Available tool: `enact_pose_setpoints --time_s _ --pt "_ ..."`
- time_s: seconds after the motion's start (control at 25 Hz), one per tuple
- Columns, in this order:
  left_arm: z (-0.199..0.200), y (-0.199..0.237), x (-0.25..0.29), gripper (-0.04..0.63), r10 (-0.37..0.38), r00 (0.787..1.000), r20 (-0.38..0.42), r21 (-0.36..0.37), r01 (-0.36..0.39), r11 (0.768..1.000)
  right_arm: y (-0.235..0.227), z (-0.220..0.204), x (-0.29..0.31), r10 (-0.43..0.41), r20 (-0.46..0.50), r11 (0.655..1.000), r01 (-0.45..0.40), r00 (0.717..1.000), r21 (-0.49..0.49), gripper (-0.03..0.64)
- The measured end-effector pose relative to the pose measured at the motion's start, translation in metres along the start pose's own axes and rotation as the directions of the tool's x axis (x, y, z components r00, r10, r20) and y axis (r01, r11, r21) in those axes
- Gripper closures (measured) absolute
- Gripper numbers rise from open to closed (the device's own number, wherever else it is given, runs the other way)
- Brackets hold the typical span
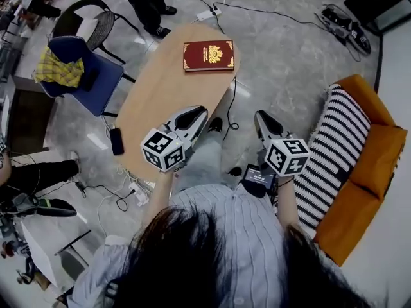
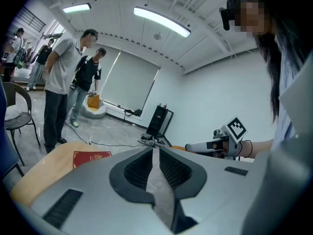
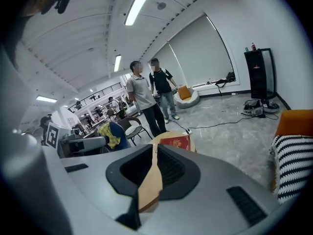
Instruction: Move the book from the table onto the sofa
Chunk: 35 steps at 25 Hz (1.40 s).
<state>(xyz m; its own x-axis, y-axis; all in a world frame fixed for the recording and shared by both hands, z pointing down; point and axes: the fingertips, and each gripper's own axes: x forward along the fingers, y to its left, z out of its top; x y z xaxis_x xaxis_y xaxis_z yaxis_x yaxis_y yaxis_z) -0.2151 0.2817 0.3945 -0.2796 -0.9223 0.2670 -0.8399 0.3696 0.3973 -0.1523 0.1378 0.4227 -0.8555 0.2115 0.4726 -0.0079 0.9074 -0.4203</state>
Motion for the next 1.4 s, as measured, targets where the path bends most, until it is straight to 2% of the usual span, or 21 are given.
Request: enact_pose_setpoints --time_s 0.2,0.48,0.64,0.76,0.92,1.16,1.4 --pt "0.022 0.066 0.029 0.557 0.0 1.0 -0.002 -0.039 0.0 0.999 -0.022 0.032 0.056 -0.025 -0.041 0.999 0.026 0.999 0.026 0.578" --pt "0.025 0.142 0.068 0.52 -0.073 0.995 -0.065 -0.074 0.068 0.995 -0.045 0.067 0.12 -0.054 -0.08 0.996 0.059 0.995 0.061 0.578" --pt "0.02 0.177 0.086 0.52 -0.114 0.989 -0.09 -0.109 0.104 0.989 -0.06 0.077 0.153 -0.089 -0.121 0.995 0.093 0.989 0.028 0.578" --pt "0.013 0.201 0.094 0.52 -0.127 0.985 -0.115 -0.119 0.113 0.986 -0.062 0.081 0.171 -0.084 -0.136 0.996 0.085 0.987 0.005 0.578" --pt "0.001 0.227 0.099 0.52 -0.107 0.984 -0.142 -0.123 0.09 0.988 -0.065 0.078 0.19 -0.059 -0.171 0.998 0.056 0.984 -0.023 0.578" --pt "-0.009 0.266 0.109 0.52 -0.029 0.991 -0.13 -0.169 0.007 0.986 -0.079 0.08 0.23 -0.01 -0.24 0.999 0.001 0.971 -0.038 0.578" --pt "-0.039 0.291 0.123 0.461 0.025 0.979 -0.205 -0.216 -0.07 0.974 -0.1 0.071 0.284 0.066 -0.322 0.995 -0.085 0.945 -0.047 0.577"
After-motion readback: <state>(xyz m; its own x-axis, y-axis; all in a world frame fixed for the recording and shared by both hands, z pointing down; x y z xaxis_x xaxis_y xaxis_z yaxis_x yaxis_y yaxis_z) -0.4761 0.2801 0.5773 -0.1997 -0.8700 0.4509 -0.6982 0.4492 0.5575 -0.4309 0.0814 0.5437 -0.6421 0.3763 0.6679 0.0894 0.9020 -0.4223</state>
